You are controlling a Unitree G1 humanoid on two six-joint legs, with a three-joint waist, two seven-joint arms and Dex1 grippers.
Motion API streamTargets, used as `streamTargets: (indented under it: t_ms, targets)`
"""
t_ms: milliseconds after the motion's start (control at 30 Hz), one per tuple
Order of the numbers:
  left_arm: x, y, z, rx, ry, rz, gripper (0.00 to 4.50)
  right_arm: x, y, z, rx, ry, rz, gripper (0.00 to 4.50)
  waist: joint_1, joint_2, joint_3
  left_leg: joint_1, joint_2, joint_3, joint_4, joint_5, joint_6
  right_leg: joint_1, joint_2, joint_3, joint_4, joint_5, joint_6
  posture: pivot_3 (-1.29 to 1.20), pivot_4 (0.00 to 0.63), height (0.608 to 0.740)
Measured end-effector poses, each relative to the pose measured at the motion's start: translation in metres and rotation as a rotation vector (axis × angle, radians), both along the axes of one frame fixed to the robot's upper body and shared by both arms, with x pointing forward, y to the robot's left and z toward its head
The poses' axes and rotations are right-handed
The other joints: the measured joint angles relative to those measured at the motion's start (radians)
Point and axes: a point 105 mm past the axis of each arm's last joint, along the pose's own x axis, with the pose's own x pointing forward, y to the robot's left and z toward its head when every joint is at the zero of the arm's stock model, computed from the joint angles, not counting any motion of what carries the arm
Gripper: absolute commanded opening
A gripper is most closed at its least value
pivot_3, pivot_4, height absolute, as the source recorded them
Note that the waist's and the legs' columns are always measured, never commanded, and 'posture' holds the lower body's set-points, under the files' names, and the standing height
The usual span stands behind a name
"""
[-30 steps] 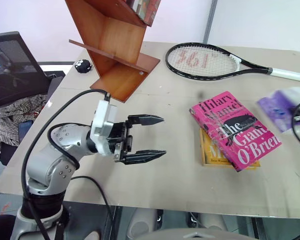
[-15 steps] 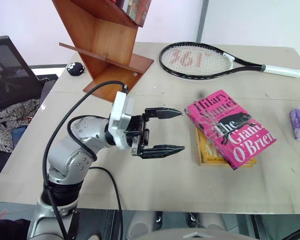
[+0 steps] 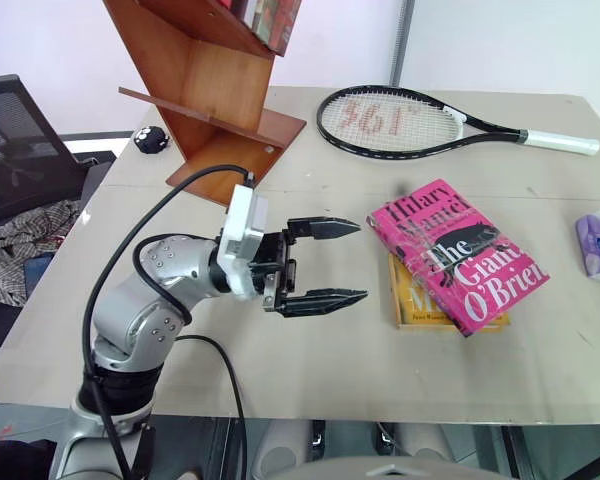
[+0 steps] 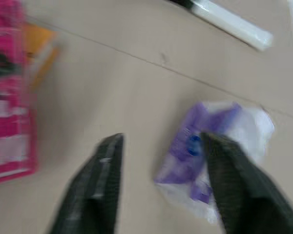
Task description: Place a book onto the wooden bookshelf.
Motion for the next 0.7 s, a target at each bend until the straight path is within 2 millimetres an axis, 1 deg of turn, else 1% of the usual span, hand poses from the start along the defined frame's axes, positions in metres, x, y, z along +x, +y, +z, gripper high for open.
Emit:
streamTargets:
  t_ms: [33,67,100,167,233,267,300,333,467,567,633,700]
  targets:
    - [0.0,0.001,-0.001,0.001,0.004,0.007,4.5,0.002,0.008,0.0,0.001,0.003,0.029,0.66,0.0,0.0,0.0,0.0,0.0,0.0,0.0,0.0,0.0,0.0,0.0,0.0,0.0,0.0,0.0,0.0,0.15,0.717]
    - [0.001,0.004,-0.002,0.006,0.018,0.028,4.5,0.009,0.019,0.0,-0.005,0.002,0.065,0.1,-0.002,0.0,0.0,0.0,0.001,0.0,0.001,0.0,0.0,0.0,-0.001,0.001,0.0,0.0,-0.001,0.0,0.15,0.717]
    - [0.002,0.007,-0.003,0.01,0.024,0.043,4.5,0.013,0.027,-0.003,-0.012,0.009,0.088,0.04,-0.002,0.0,0.0,0.0,0.001,0.0,0.002,0.0,0.0,0.0,-0.002,0.001,0.0,0.0,-0.001,0.0,0.15,0.717]
    - [0.002,0.013,-0.006,0.027,0.036,0.072,4.5,0.023,0.04,-0.013,-0.012,0.033,0.125,0.04,-0.001,-0.001,0.0,-0.001,0.001,0.0,0.002,0.0,0.0,-0.001,-0.002,0.002,0.0,0.0,-0.001,0.0,0.15,0.717]
    - [0.0,0.026,-0.012,0.067,0.063,0.115,4.5,0.037,0.052,-0.03,-0.028,0.081,0.157,0.04,-0.002,-0.001,0.001,-0.003,0.001,0.0,0.002,0.0,-0.001,-0.003,-0.002,0.003,0.0,0.0,-0.001,0.0,0.15,0.717]
    - [0.0,0.029,-0.014,0.077,0.068,0.126,4.5,0.039,0.052,-0.036,-0.032,0.097,0.158,0.04,-0.001,-0.001,0.001,-0.003,0.001,0.001,0.002,0.0,-0.001,-0.003,-0.002,0.004,0.0,0.0,-0.001,0.0,0.15,0.717]
    - [0.0,0.036,-0.014,0.093,0.072,0.149,4.5,0.046,0.052,-0.044,-0.031,0.121,0.153,0.04,0.003,0.0,0.001,-0.004,0.001,0.001,0.002,0.001,-0.002,-0.004,-0.002,0.004,0.0,0.0,-0.001,0.0,0.15,0.717]
    - [-0.001,0.039,-0.013,0.098,0.07,0.161,4.5,0.05,0.053,-0.049,-0.034,0.129,0.154,0.04,0.006,0.0,0.001,-0.004,0.0,0.001,0.002,0.002,-0.005,-0.004,-0.002,0.003,0.0,0.0,-0.002,0.0,0.15,0.717]
    - [-0.004,0.045,-0.009,0.113,0.06,0.193,4.5,0.064,0.054,-0.055,-0.069,0.141,0.162,0.04,0.009,0.0,0.001,-0.005,0.0,0.002,0.002,0.002,-0.005,-0.004,-0.002,0.004,-0.002,0.001,-0.002,0.0,0.15,0.717]
    - [-0.008,0.045,-0.014,0.124,0.076,0.207,4.5,0.071,0.053,-0.07,-0.101,0.183,0.168,0.04,0.006,0.0,0.002,-0.005,0.0,0.002,0.002,0.002,-0.004,-0.004,-0.002,0.003,-0.002,0.001,-0.002,0.0,0.15,0.717]
    - [-0.008,0.045,-0.013,0.122,0.071,0.218,4.5,0.073,0.062,-0.077,-0.089,0.207,0.202,0.04,0.004,0.0,0.002,-0.005,0.0,0.002,0.002,0.002,-0.005,-0.004,-0.002,0.003,-0.002,0.001,-0.001,0.0,0.15,0.717]
    - [-0.008,0.046,-0.016,0.122,0.083,0.232,4.5,0.075,0.077,-0.077,-0.06,0.206,0.249,0.04,0.001,0.0,0.002,-0.004,0.001,0.002,0.002,0.002,-0.005,-0.004,-0.002,0.003,-0.001,0.001,-0.001,0.0,0.15,0.717]
